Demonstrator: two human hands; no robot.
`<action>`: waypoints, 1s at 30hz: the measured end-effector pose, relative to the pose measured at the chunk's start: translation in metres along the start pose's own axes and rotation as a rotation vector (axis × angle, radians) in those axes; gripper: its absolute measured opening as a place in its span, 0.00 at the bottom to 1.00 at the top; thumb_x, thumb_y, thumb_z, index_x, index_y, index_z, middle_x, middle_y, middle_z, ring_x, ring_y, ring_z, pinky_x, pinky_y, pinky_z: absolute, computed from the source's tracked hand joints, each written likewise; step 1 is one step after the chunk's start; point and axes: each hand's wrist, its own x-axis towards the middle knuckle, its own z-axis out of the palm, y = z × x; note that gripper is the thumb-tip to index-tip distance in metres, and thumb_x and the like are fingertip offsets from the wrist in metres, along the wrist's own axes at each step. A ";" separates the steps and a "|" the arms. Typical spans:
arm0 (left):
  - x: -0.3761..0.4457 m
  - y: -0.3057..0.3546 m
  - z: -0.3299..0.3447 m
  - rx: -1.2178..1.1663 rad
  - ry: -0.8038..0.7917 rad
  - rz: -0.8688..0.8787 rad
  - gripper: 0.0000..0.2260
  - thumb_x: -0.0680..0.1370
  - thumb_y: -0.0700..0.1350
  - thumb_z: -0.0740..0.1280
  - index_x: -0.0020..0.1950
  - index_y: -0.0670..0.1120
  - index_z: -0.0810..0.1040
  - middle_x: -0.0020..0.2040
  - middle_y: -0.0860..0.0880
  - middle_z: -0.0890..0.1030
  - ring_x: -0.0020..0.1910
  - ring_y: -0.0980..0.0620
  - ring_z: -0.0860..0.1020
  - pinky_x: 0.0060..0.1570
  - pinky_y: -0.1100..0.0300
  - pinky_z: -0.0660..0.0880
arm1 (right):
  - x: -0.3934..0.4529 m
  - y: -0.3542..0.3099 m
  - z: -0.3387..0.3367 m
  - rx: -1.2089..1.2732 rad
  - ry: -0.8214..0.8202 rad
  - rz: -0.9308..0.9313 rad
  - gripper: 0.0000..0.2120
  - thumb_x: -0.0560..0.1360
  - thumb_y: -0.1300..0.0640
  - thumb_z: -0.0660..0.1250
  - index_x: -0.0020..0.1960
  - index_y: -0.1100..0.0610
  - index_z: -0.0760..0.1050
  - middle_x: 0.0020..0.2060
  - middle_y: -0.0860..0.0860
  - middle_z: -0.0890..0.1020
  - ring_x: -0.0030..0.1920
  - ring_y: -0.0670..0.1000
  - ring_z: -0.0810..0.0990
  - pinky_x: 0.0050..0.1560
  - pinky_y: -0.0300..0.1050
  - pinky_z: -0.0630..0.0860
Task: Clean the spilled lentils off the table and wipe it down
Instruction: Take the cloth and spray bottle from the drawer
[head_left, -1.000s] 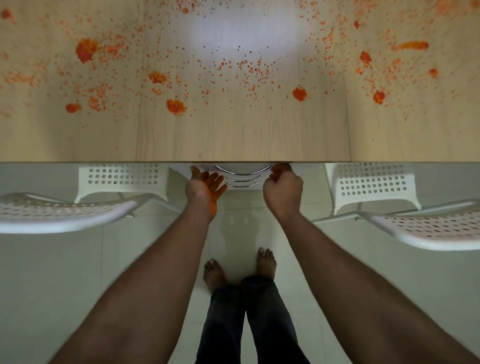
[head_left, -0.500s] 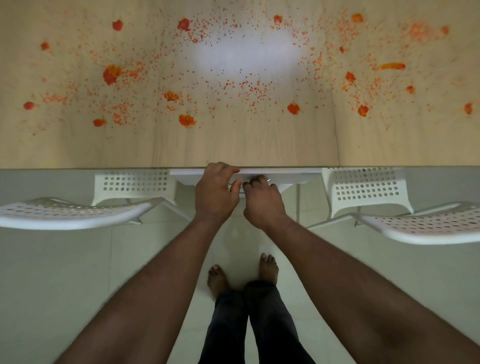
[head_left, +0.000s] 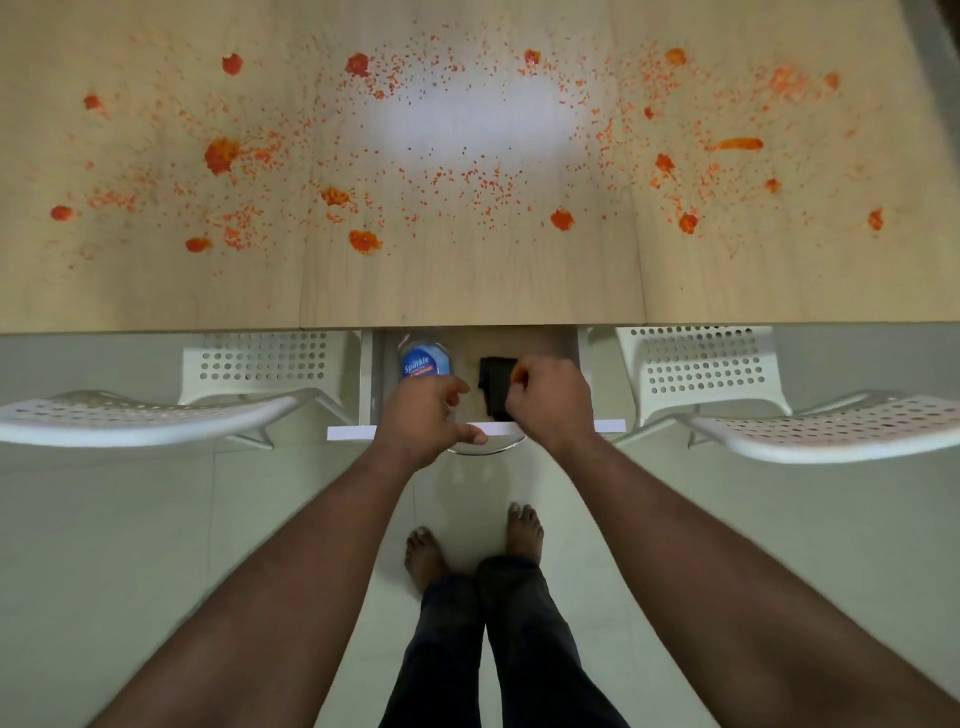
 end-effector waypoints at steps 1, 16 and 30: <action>-0.001 0.002 0.000 -0.001 -0.002 0.009 0.39 0.62 0.57 0.86 0.71 0.49 0.80 0.58 0.51 0.83 0.55 0.52 0.81 0.55 0.56 0.80 | 0.011 0.003 0.002 -0.056 -0.067 0.027 0.12 0.72 0.60 0.68 0.54 0.56 0.83 0.47 0.55 0.85 0.48 0.58 0.83 0.45 0.48 0.81; -0.004 0.024 -0.006 0.435 0.062 0.157 0.71 0.60 0.70 0.81 0.86 0.50 0.36 0.82 0.46 0.26 0.82 0.43 0.28 0.82 0.43 0.38 | 0.036 0.019 0.003 -0.195 -0.340 -0.014 0.10 0.70 0.54 0.73 0.48 0.58 0.81 0.39 0.53 0.81 0.40 0.54 0.81 0.40 0.47 0.81; 0.002 0.037 -0.013 0.371 0.059 0.101 0.79 0.56 0.71 0.82 0.82 0.49 0.26 0.84 0.48 0.29 0.83 0.45 0.30 0.82 0.43 0.39 | 0.021 0.006 -0.068 1.209 -0.180 0.381 0.10 0.73 0.66 0.75 0.54 0.60 0.83 0.49 0.55 0.87 0.47 0.55 0.85 0.33 0.40 0.80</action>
